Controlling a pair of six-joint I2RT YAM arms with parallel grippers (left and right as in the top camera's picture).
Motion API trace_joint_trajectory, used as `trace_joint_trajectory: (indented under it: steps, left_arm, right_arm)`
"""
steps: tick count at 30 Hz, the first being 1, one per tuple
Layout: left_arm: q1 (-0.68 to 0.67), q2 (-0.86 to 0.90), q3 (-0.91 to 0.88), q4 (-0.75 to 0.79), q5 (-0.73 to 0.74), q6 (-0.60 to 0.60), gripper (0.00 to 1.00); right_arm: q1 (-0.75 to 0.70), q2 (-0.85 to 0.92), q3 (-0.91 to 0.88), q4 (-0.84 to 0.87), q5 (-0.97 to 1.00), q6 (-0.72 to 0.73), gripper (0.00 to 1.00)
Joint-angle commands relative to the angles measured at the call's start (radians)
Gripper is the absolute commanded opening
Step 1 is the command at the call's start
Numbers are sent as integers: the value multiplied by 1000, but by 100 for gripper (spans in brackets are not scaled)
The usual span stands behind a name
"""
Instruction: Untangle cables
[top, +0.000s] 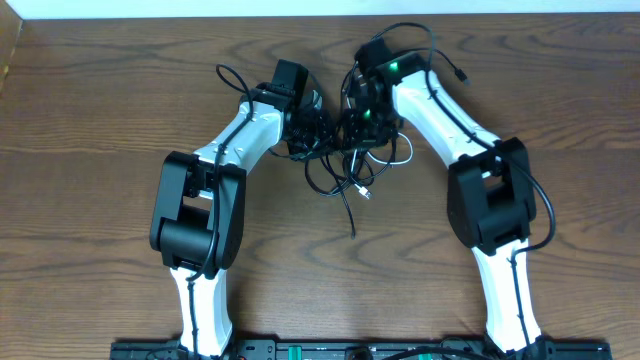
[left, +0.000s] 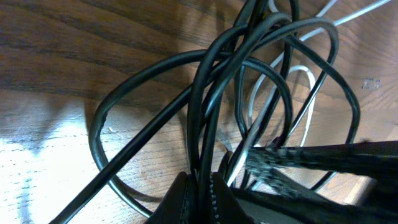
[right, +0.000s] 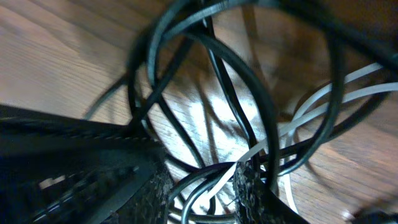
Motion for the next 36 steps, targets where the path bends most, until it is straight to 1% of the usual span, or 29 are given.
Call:
trace_joint_trajectory:
  steps: [1,8,14,18,20,22,24,27,33,36]
  left_arm:
    - [3,12,-4,-5,-15,-23,7]
    - [2,12,-4,-5,-17,-47,7]
    - [2,12,-4,-5,-17,-53,7]
    - [2,12,-4,-5,-17,-53,7]
    - [2,12,-4,-5,-17,-53,7]
    - [2,12,-4,-5,-17,-54,8]
    - [2,12,-4,-5,-17,-54,7]
    - [2,12,-4,-6,-17,-54,8]
    - [2,12,-4,-5,-17,-68,7]
    - [2,12,-4,-5,-17,-68,8]
  right_arm:
    - [-1,17,-7,-12,36,16,29]
    - [-3,17,-34,-15,112,16,29]
    - [4,18,-134,89,111,42,27]
    - [-4,18,-140,95,125,46,21]
    - [-14,18,-140,95,143,46,16]
    - [-23,18,-140,97,150,42,8]
    - [-25,18,-140,107,149,26,4]
    - [-22,18,-140,128,149,2,6]
    - [8,18,-140,143,152,-38,13]
    - [28,18,-142,141,221,-44,13]
